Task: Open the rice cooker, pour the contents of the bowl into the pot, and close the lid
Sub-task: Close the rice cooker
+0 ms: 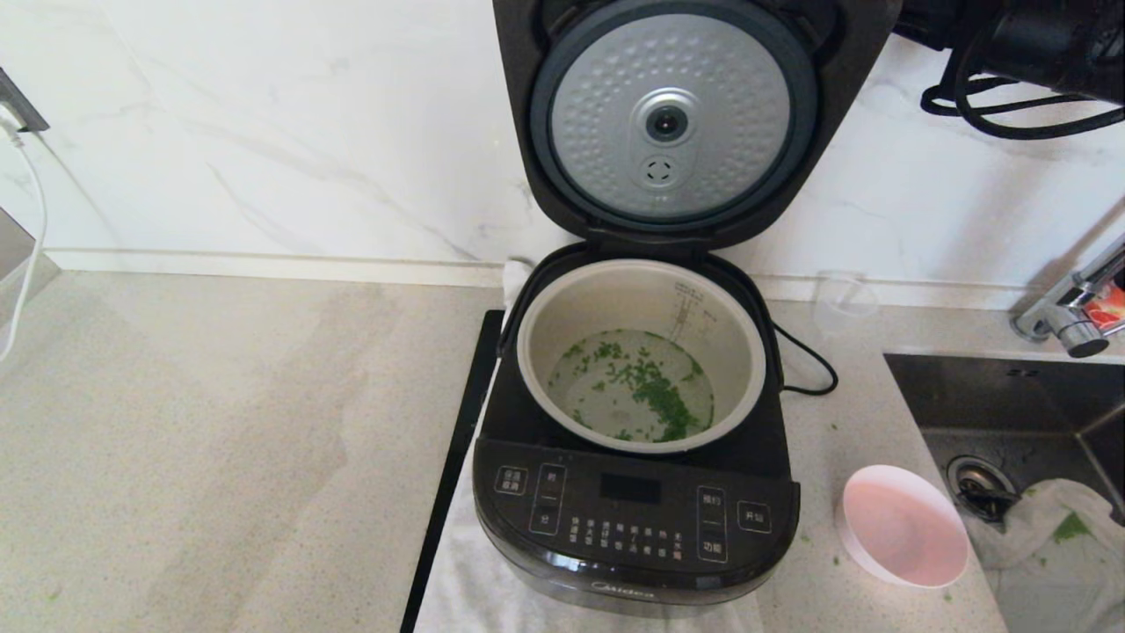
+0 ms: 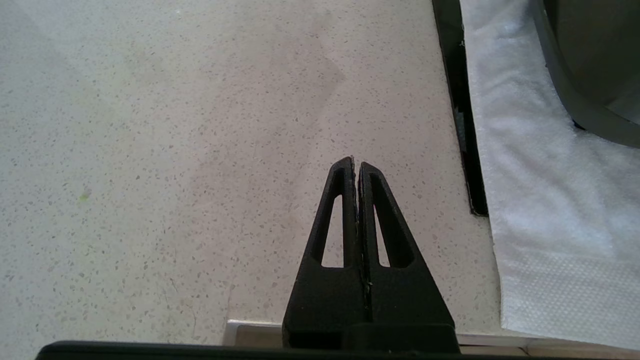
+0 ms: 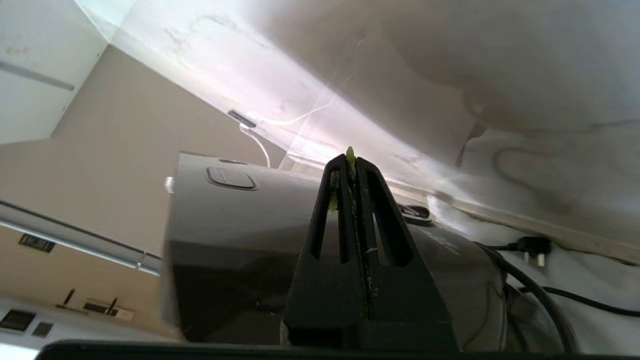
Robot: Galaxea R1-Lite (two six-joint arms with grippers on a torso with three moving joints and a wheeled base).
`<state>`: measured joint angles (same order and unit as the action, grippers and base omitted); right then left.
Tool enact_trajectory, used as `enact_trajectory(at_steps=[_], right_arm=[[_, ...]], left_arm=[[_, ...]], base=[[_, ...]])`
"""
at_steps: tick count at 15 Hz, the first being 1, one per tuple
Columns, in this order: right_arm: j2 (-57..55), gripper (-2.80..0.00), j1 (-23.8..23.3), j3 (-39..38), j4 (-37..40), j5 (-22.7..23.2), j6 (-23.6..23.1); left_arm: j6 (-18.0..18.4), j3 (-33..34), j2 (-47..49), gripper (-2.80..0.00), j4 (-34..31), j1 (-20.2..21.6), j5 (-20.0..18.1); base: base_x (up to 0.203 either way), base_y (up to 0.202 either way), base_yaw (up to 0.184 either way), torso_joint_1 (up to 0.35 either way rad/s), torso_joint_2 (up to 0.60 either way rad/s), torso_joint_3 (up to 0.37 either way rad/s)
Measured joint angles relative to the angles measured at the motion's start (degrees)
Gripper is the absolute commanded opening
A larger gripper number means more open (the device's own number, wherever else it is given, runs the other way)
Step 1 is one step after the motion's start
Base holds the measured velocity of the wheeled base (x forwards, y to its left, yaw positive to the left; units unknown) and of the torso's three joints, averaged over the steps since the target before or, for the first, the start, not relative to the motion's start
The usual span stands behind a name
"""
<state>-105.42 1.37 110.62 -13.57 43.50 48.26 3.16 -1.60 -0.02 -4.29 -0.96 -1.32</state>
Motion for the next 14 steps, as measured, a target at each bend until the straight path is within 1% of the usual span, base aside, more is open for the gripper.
enact_trajectory(at_steps=[7, 12, 13, 14], right_arm=[[-1.99, -2.8, 2.01, 0.09, -4.5, 0.62, -0.09], [-2.45, -2.8, 2.81, 0.43, -4.78, 2.88, 0.02], [-2.4, -2.8, 2.83, 0.39, -4.34, 3.92, 0.29], [-2.32, -2.8, 2.92, 0.18, -4.1, 4.95, 1.51]], left_arm=[[0.0, 0.02, 0.0, -2.8, 0.0, 0.0, 0.0], [0.0, 0.02, 0.0, -2.8, 0.0, 0.0, 0.0], [-0.01, 0.02, 0.0, -2.8, 0.0, 0.0, 0.01], [0.0, 0.02, 0.0, -2.8, 0.0, 0.0, 0.0]], base=[[0.0, 0.0, 0.0, 0.0, 0.0, 0.0], [0.0, 0.0, 0.0, 0.0, 0.0, 0.0], [0.0, 0.0, 0.0, 0.0, 0.0, 0.0], [0.0, 0.0, 0.0, 0.0, 0.0, 0.0]])
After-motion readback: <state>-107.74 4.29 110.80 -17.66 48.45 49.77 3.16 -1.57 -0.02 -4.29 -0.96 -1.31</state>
